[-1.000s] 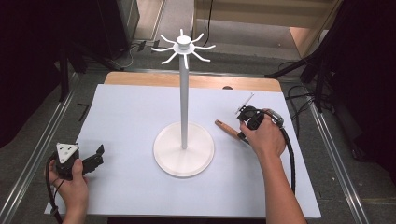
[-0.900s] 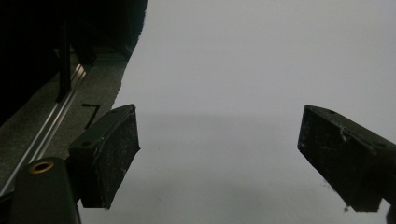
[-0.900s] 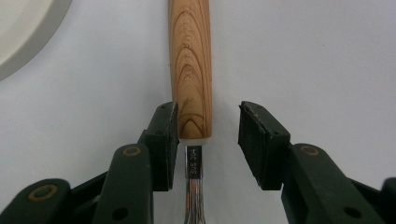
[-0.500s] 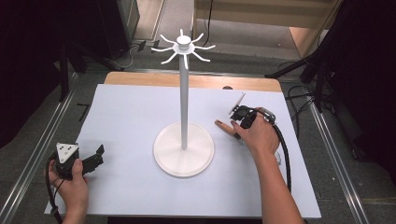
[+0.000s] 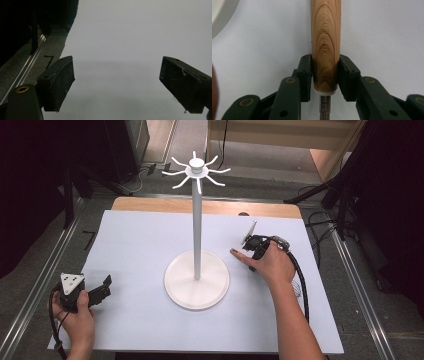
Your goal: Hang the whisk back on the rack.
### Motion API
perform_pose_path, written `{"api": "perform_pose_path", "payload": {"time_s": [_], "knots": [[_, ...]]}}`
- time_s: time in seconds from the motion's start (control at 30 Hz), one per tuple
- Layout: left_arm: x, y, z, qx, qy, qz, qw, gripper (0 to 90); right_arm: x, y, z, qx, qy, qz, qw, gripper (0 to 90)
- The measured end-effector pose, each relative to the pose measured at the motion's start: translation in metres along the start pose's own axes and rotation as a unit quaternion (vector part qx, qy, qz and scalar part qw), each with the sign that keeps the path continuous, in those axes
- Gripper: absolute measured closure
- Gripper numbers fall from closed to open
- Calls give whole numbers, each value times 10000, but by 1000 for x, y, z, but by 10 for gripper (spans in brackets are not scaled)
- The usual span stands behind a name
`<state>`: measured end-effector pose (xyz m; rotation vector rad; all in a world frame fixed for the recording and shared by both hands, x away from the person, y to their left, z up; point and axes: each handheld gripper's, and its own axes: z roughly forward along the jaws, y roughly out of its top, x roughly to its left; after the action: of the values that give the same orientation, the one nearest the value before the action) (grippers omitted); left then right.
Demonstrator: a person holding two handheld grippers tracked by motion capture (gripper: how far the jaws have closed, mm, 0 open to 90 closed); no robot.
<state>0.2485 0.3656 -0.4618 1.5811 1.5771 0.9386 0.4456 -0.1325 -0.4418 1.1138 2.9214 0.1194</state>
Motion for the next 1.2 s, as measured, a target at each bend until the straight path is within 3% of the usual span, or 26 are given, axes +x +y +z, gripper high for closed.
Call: {"api": "perform_pose_path", "payload": {"time_s": [0.13,0.3,0.63,0.9,1.0,1.07,1.2], "knots": [[0,0,0,2,8,5,10000,134,1,-1,0,-7,-6,-104,9999,657],[0,0,0,17,6,-5,10000,133,3,0,0,35,-62,-29,10000,705],[1,0,0,9,-31,-69,10000,133,4,-4,0,-87,-95,-74,9999,707],[1,0,0,3,-21,-64,10000,132,6,0,0,58,-149,-51,9999,707],[1,0,0,1,-23,-47,10000,132,7,-6,-2,-159,-207,-78,9996,707],[1,0,0,2,-27,-41,10000,132,8,-13,-5,-528,-247,-4,9983,708],[0,0,0,20,-16,-27,10000,132,9,-20,-15,-797,-270,37,9964,708]]}}
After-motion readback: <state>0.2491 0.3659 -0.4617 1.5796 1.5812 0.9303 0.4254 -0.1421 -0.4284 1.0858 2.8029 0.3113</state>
